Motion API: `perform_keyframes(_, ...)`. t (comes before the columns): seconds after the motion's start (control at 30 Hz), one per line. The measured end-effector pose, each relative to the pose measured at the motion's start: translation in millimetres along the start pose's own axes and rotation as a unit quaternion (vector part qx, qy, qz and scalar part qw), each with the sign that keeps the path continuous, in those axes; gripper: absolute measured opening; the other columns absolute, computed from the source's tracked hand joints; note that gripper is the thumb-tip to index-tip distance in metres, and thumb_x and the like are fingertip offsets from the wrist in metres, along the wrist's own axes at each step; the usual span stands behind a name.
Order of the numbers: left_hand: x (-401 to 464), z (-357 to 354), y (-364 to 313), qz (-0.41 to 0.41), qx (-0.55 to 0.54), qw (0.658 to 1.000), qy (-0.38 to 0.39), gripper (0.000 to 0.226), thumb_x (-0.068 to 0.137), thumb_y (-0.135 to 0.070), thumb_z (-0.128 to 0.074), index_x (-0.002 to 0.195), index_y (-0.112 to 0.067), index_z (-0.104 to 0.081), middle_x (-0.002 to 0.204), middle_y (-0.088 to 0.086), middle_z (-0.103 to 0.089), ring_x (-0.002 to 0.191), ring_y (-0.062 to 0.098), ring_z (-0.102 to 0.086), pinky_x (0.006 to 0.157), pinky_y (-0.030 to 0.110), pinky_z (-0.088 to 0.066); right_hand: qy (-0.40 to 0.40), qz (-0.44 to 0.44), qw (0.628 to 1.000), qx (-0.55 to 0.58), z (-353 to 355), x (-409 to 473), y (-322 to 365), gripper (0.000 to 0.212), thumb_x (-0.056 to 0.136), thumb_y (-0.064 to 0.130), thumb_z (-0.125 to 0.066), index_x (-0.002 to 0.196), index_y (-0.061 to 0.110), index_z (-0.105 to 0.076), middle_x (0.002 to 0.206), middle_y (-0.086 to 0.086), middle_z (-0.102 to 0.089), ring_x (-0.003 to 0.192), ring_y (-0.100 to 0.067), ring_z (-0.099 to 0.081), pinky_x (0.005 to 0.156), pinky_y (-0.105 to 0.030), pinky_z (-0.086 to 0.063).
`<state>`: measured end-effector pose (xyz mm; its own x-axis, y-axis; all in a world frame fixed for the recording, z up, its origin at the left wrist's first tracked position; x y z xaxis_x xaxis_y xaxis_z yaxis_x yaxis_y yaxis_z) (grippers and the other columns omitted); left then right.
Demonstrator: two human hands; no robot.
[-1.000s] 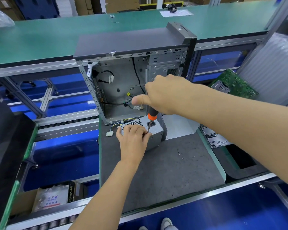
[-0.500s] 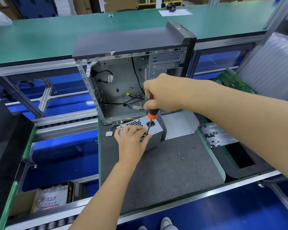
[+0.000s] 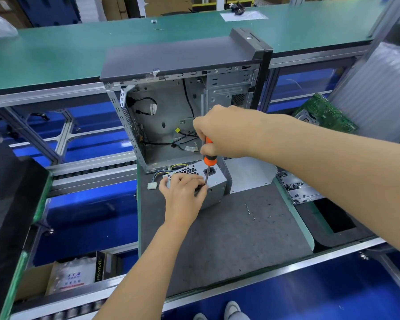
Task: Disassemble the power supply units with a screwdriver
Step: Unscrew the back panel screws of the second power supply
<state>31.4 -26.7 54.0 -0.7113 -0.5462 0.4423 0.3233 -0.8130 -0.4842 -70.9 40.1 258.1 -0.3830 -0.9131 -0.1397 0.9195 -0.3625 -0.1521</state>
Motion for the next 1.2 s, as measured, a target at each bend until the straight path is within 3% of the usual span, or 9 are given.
perform_keyframes(0.27, 2.5, -1.2, -2.1, 0.007, 0.042, 0.999, 0.023, 0.01, 0.082, -0.027, -0.08, 0.078, -0.019, -0.075, 0.09, -0.013, -0.072, 0.099, 0.021, -0.058, 0.1, 0.062, -0.033, 0.03, 0.042, 0.998, 0.043, 1.5, -1.5, 0.7, 0.021, 0.09, 0.016, -0.063, 0.109, 0.022, -0.055, 0.106, 0.0, -0.042, 0.095, -0.027, -0.057, 0.063, -0.031, -0.039)
perform_keyframes(0.4, 4.6, -1.0, -4.0, 0.002, 0.054, 0.998, 0.023, 0.012, 0.082, -0.027, -0.08, 0.076, -0.019, -0.073, 0.085, -0.013, -0.071, 0.096, 0.023, -0.06, 0.102, 0.061, -0.033, 0.019, -0.02, 1.0, 0.011, 1.2, -4.0, 1.5, 0.053, 0.092, 0.061, -0.052, 0.118, 0.016, -0.046, 0.09, -0.004, -0.039, 0.073, -0.027, -0.047, 0.052, -0.032, -0.034)
perform_keyframes(0.5, 3.8, -0.1, -3.5, -0.007, 0.052, 0.998, 0.017, 0.013, 0.08, -0.026, -0.082, 0.075, -0.018, -0.073, 0.084, -0.012, -0.071, 0.094, 0.023, -0.06, 0.102, 0.062, -0.034, 0.0, -0.015, 0.998, -0.057, 1.3, -3.7, 2.7, 0.037, 0.102, 0.048, -0.043, 0.122, 0.017, -0.048, 0.077, -0.005, -0.029, 0.066, -0.026, -0.039, 0.048, -0.032, -0.03)
perform_keyframes(0.73, 3.3, -0.3, 3.0, 0.005, 0.027, 0.999, 0.022, 0.019, 0.079, -0.036, -0.083, 0.08, -0.02, -0.074, 0.091, -0.011, -0.071, 0.098, 0.02, -0.06, 0.102, 0.059, -0.033, 0.023, 0.05, 0.993, 0.105, 4.4, -4.4, -3.4, 0.024, 0.086, 0.025, -0.065, 0.105, 0.025, -0.051, 0.102, -0.001, -0.049, 0.092, -0.025, -0.056, 0.07, -0.036, -0.05)
perform_keyframes(0.83, 0.1, -2.0, 5.1, -0.03, 0.024, 0.999, 0.0, 0.017, 0.077, -0.031, -0.086, 0.086, -0.019, -0.078, 0.097, -0.01, -0.073, 0.098, 0.021, -0.063, 0.097, 0.061, -0.038, 0.015, 0.033, 0.995, 0.088, 2.3, -2.7, -4.6, 0.031, 0.089, 0.044, -0.062, 0.106, 0.025, -0.045, 0.093, 0.0, -0.045, 0.088, -0.027, -0.057, 0.071, -0.04, -0.051)
perform_keyframes(0.93, -1.0, -2.5, 7.5, -0.05, 0.014, 0.998, -0.017, 0.006, 0.081, -0.023, -0.082, 0.086, -0.02, -0.08, 0.1, -0.013, -0.073, 0.099, 0.019, -0.062, 0.096, 0.06, -0.037, -0.011, -0.014, 1.0, 0.023, 2.2, -4.1, -3.0, 0.055, 0.089, 0.072, -0.043, 0.103, 0.021, -0.033, 0.077, 0.001, -0.033, 0.061, -0.018, -0.038, 0.049, -0.032, -0.031)
perform_keyframes(1.0, -0.6, -1.8, 8.1, -0.041, 0.007, 0.999, -0.007, 0.004, 0.082, -0.022, -0.08, 0.086, -0.021, -0.08, 0.101, -0.015, -0.072, 0.101, 0.018, -0.06, 0.098, 0.058, -0.035, -0.023, -0.018, 1.0, 0.003, 2.6, -2.6, -1.4, 0.047, 0.095, 0.063, -0.043, 0.103, 0.017, -0.036, 0.076, -0.001, -0.03, 0.059, -0.019, -0.035, 0.048, -0.031, -0.027)
perform_keyframes(1.1, 0.7, -1.2, 6.7, -0.02, -0.003, 1.0, 0.006, 0.003, 0.083, -0.023, -0.08, 0.081, -0.021, -0.079, 0.1, -0.017, -0.072, 0.102, 0.016, -0.059, 0.1, 0.056, -0.032, 0.008, 0.023, 0.999, 0.038, 2.5, -0.9, -1.5, 0.028, 0.097, 0.036, -0.053, 0.115, 0.017, -0.045, 0.095, -0.006, -0.047, 0.081, -0.029, -0.056, 0.063, -0.038, -0.047)
perform_keyframes(1.2, 1.9, -1.7, 3.4, -0.001, 0.002, 1.0, 0.014, 0.009, 0.083, -0.024, -0.08, 0.076, -0.02, -0.076, 0.097, -0.017, -0.072, 0.102, 0.017, -0.058, 0.099, 0.054, -0.031, 0.016, 0.027, 0.998, 0.062, 3.0, -1.6, -0.4, 0.036, 0.094, 0.045, -0.056, 0.114, 0.019, -0.042, 0.102, -0.004, -0.045, 0.085, -0.029, -0.056, 0.064, -0.037, -0.045)
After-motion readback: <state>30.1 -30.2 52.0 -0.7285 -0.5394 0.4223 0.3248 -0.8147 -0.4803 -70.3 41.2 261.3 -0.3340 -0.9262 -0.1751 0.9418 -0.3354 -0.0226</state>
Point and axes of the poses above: each hand's wrist, its own x-axis towards the middle knuckle, its own z-axis out of the back of the hand, y = z × x, the point moved 2 cm from there along x, towards the middle knuckle
